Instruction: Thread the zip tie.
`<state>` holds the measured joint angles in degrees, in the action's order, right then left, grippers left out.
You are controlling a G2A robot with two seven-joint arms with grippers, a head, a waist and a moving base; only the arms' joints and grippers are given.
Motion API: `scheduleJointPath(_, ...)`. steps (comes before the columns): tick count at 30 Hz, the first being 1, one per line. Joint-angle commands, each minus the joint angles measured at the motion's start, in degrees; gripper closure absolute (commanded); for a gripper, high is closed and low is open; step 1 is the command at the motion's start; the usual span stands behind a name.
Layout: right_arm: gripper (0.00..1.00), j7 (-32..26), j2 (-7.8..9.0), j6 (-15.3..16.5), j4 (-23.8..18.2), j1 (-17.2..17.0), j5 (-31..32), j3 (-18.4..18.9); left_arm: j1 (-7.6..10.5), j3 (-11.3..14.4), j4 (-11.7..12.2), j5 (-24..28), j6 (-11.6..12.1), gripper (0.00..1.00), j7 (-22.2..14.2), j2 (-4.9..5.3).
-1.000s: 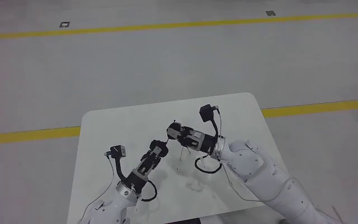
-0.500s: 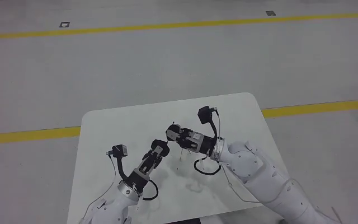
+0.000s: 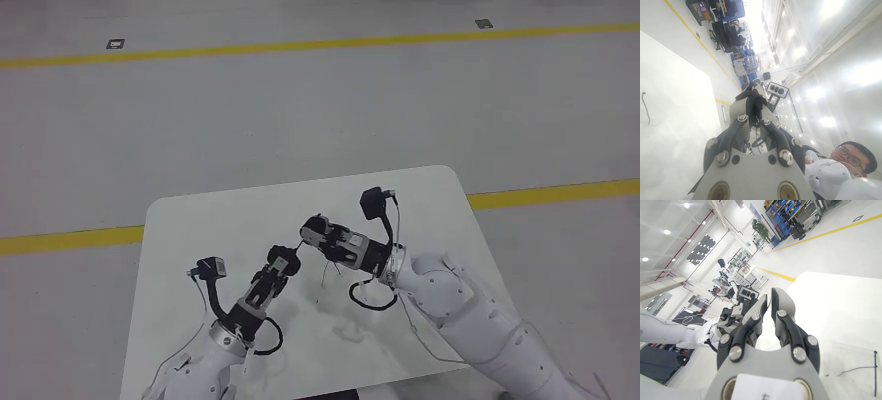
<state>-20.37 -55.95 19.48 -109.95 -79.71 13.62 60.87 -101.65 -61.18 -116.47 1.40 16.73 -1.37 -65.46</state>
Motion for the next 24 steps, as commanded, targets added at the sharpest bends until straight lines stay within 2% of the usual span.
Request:
scheduleJointPath(1,0.00,0.28,-0.07,0.00,-0.10,-0.16,0.27,0.21,0.00,0.11,0.05,0.01,0.07,1.00,-0.18,-0.01)
scheduleJointPath(6,0.00,0.86,-0.19,0.00,-0.60,-0.66,0.79,0.81,0.04,0.16,0.19,0.40,0.32,1.00,-0.26,-0.03)
scheduleJointPath(11,0.00,2.00,-0.01,0.00,-1.84,-1.80,2.87,2.28,0.18,-0.13,0.05,2.78,1.52,1.00,2.29,-0.28)
scheduleJointPath(17,0.00,4.49,0.78,0.00,-2.86,-4.13,9.03,4.80,0.61,0.00,-1.32,10.57,2.75,1.00,2.81,-0.67)
scheduleJointPath(21,0.00,6.22,1.52,0.00,-3.39,-5.10,18.32,5.99,0.84,-0.23,-2.24,16.39,2.75,1.00,1.41,-0.86)
scheduleJointPath(24,0.00,9.87,1.80,0.00,-3.53,-5.65,23.51,6.09,0.67,-0.17,-2.60,20.92,2.75,1.00,0.48,-1.03)
